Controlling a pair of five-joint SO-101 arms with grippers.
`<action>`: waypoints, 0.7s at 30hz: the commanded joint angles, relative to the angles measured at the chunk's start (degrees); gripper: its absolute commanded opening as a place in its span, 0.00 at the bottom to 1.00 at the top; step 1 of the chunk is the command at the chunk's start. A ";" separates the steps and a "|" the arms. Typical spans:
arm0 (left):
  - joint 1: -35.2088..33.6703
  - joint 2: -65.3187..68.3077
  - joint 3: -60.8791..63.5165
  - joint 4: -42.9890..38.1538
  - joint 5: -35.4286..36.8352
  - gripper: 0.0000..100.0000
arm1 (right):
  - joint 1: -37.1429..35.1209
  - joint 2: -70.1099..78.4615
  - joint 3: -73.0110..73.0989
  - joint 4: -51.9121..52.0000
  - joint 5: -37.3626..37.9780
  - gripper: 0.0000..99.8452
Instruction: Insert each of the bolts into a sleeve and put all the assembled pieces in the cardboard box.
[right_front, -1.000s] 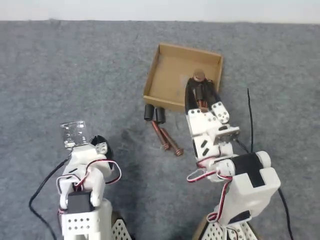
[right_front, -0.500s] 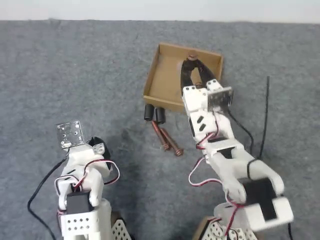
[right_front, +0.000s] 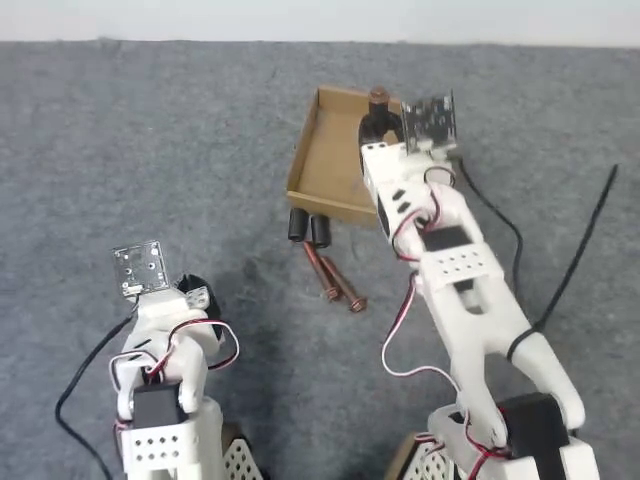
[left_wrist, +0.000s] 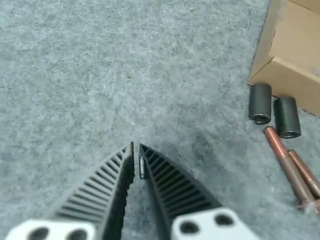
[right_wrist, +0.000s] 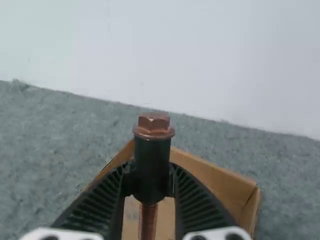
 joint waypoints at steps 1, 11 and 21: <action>-0.26 -0.35 -0.66 0.35 -0.53 0.01 | 0.75 -4.88 -10.90 10.42 0.09 0.01; -0.26 -0.35 -0.66 0.44 -0.53 0.01 | 1.80 8.40 -34.46 40.22 -0.26 0.01; -0.26 -0.35 -0.66 0.44 -0.53 0.01 | 3.30 23.78 -56.70 60.88 -0.88 0.01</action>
